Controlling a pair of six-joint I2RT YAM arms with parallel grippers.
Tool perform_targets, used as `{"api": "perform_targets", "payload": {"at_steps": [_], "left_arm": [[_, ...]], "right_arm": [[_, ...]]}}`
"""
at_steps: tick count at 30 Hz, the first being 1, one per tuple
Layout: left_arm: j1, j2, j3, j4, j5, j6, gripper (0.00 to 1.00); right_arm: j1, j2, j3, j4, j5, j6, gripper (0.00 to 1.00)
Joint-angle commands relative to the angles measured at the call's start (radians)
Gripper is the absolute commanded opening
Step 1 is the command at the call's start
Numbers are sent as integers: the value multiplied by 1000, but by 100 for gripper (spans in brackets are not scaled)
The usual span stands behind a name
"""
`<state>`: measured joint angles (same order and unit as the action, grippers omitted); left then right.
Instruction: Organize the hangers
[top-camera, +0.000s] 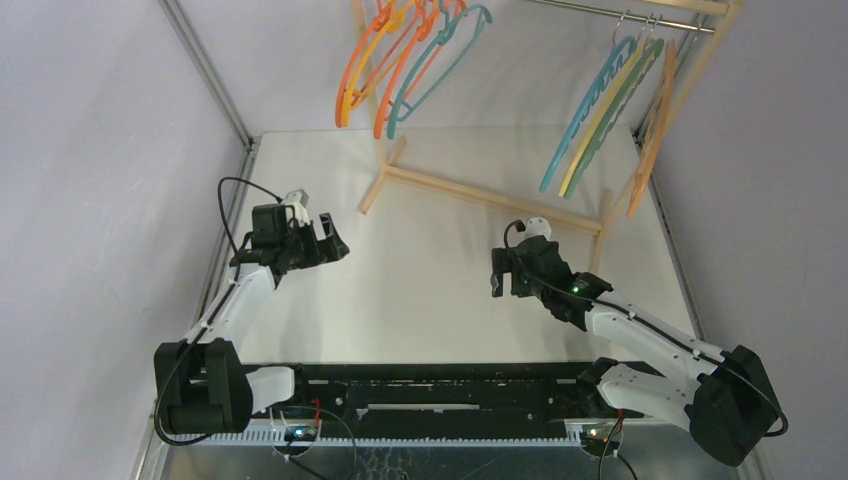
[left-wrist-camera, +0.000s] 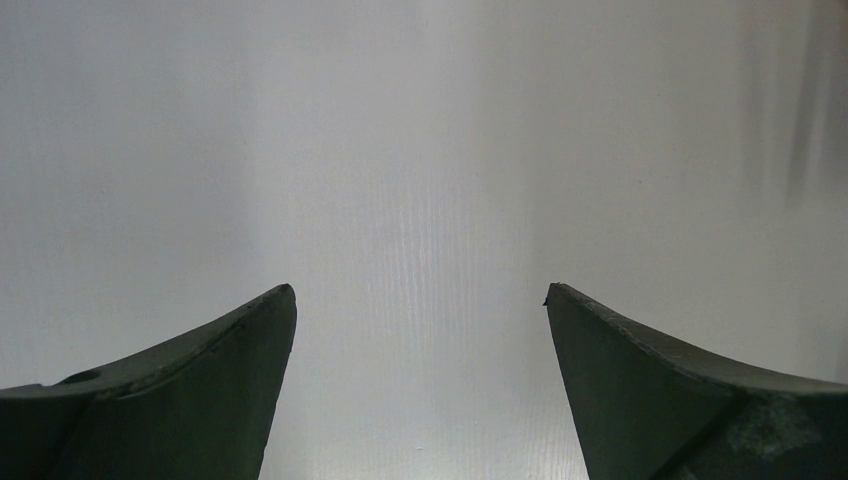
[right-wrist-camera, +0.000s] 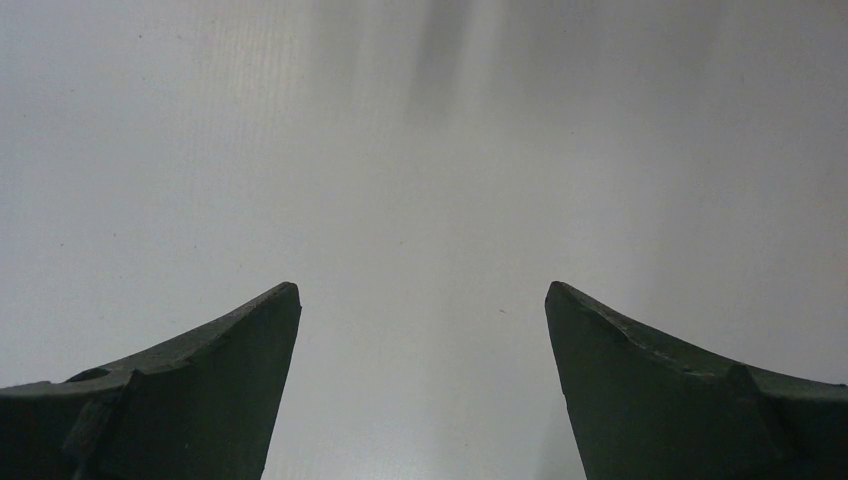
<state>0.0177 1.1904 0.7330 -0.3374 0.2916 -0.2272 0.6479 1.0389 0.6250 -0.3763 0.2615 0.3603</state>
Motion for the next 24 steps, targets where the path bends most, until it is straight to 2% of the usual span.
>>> {"api": "perform_targets", "payload": {"at_steps": [1,24], "left_arm": [[-8,-8,18,39,1,19,100],[-9,5,37,22,-6,6,100]], "right_arm": [[-7,-27,-9,50,-23,-14,100],[-13,-17,-21,71,-59,8,100]]}}
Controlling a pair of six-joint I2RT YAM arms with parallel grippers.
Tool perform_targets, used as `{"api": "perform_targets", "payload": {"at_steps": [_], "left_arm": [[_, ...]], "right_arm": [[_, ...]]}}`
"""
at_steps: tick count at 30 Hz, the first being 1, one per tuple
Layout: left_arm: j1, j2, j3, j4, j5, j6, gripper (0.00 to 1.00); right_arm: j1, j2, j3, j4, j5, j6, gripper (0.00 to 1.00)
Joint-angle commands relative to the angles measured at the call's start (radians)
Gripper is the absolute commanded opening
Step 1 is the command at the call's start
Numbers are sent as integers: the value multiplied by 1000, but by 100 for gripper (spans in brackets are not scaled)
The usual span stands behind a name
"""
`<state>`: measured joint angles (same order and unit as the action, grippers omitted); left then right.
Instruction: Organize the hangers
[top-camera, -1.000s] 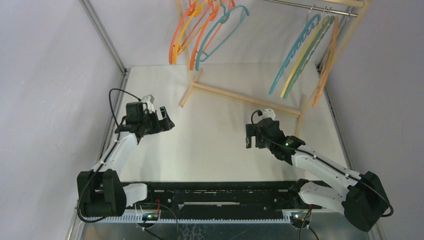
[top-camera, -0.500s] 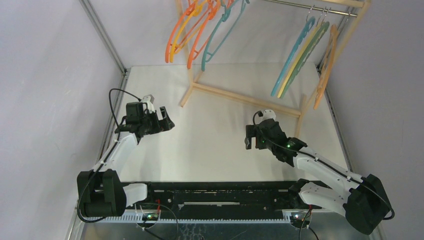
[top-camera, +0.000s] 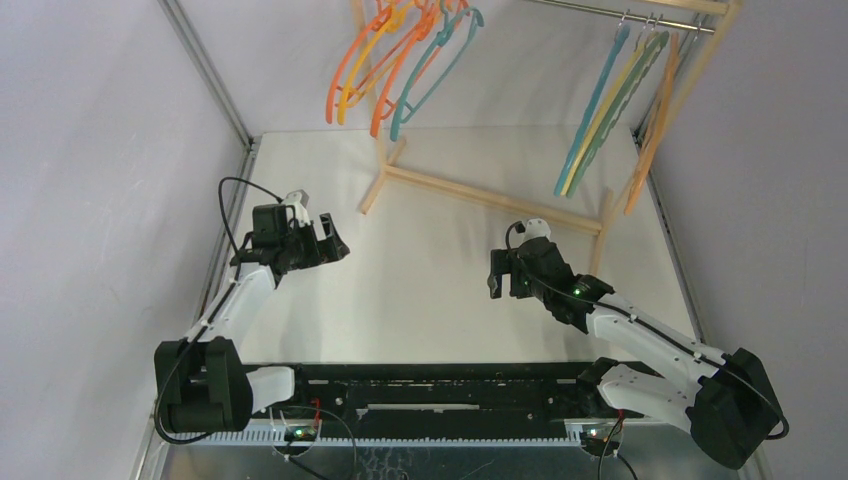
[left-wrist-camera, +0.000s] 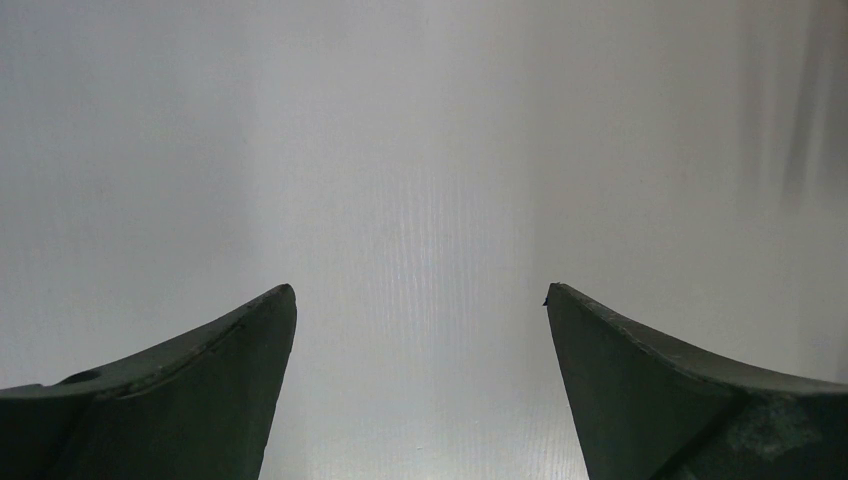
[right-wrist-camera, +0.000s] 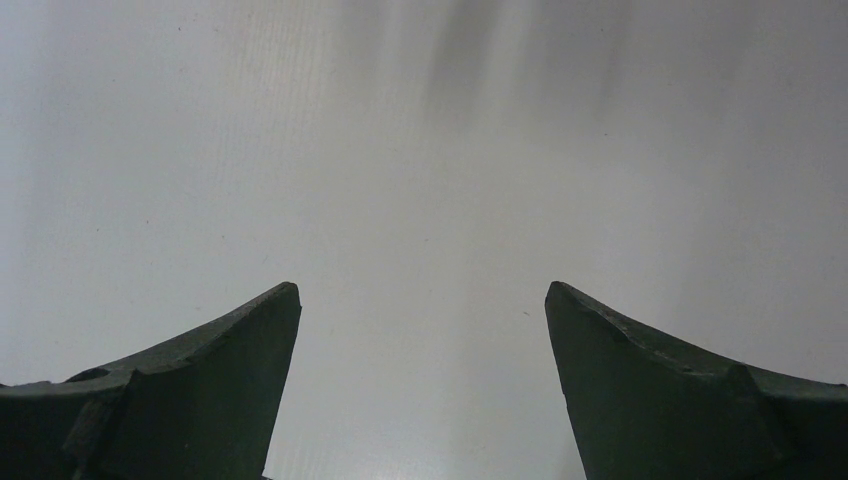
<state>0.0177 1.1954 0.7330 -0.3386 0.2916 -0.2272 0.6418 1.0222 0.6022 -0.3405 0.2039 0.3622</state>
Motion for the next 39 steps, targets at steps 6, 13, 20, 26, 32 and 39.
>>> {"api": "perform_targets", "payload": {"at_steps": [6,13,20,26,32,39], "left_arm": [[-9,-17,45,24,-39,-12,100],[-10,-21,46,6,-70,-19,100],[-9,-16,55,-2,-75,-22,100],[-10,-11,63,-2,-69,-24,100],[-11,1,69,-1,-69,-26,100],[-14,0,67,0,-70,-25,100]], "right_arm": [[-6,-2,2,37,3,1,100],[-9,7,2,42,1,-2,100],[-11,10,3,44,-7,-9,100],[-13,7,3,43,-10,-12,100],[-13,7,3,43,-18,-17,100],[-14,12,2,43,-20,-14,100]]}}
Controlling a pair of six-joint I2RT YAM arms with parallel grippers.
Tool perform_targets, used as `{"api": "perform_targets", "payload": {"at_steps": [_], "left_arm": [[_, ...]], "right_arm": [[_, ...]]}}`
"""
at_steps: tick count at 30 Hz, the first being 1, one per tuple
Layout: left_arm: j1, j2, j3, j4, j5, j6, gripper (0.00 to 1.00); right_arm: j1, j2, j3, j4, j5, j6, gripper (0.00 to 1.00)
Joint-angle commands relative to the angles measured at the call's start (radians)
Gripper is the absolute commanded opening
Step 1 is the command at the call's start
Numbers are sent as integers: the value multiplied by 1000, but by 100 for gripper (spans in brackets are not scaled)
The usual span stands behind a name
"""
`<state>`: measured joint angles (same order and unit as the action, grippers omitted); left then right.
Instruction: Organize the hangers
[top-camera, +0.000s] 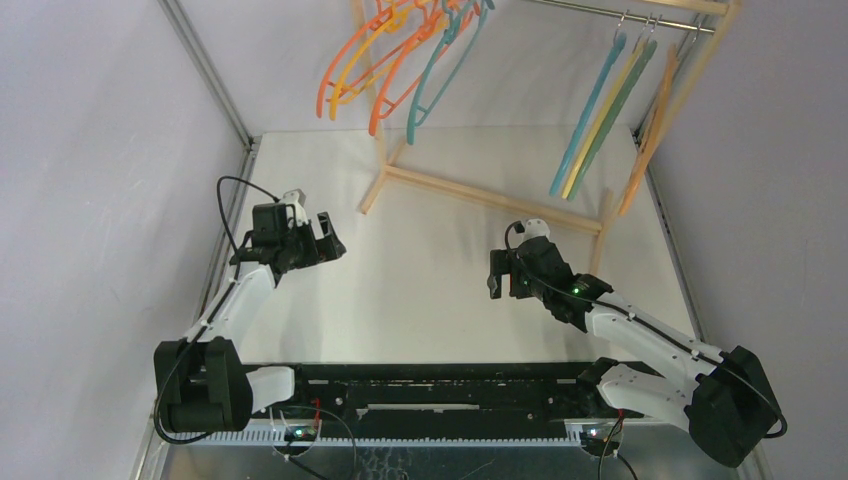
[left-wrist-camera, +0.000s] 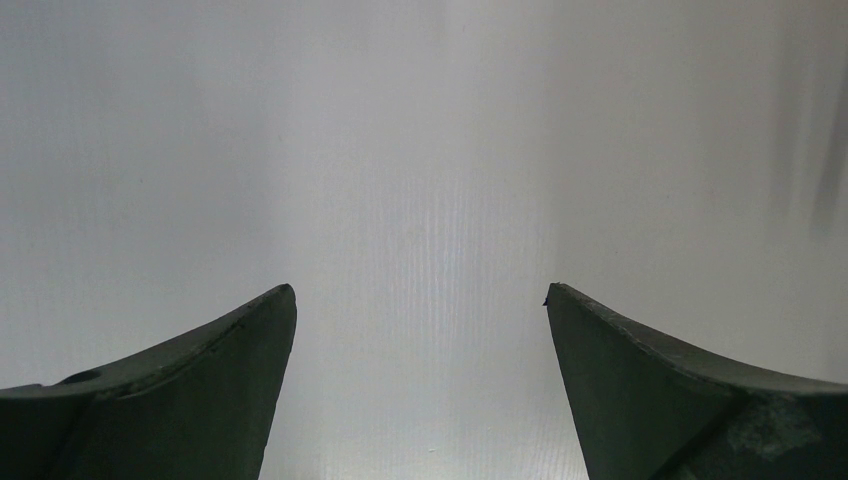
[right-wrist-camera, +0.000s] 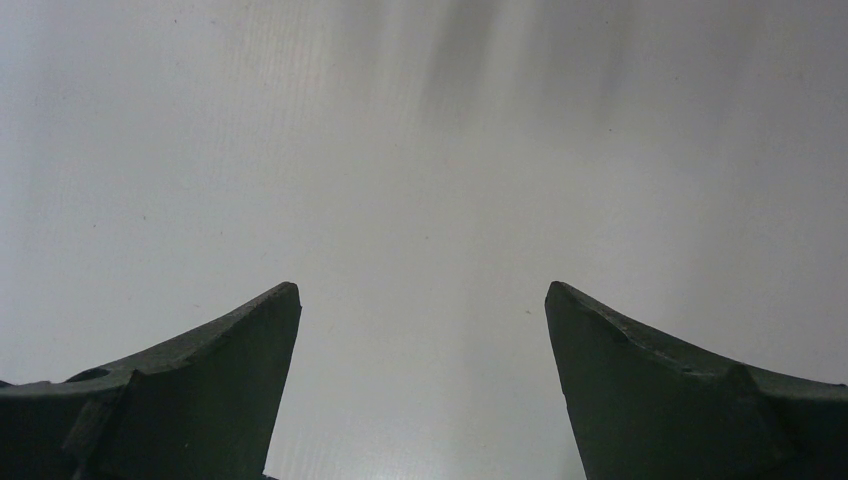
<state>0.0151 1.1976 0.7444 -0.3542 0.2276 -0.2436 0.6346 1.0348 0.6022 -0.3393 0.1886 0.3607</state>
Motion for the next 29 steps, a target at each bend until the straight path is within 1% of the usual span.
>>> {"api": "perform_targets", "payload": {"at_steps": [1,9,15,29], "left_arm": [[-11,-3,56,15,-7,-9,100],[-11,1,59,16,-5,-7,100],[-11,0,59,15,-7,-6,100],[-12,6,58,22,-14,-7,100]], "right_arm": [[-7,-1,2,40,-6,-12,100],[-8,-5,-3,47,-11,-9,100],[-13,-31,-32,95,-101,-25,100],[-25,-32,-34,83,-82,-22,100]]}}
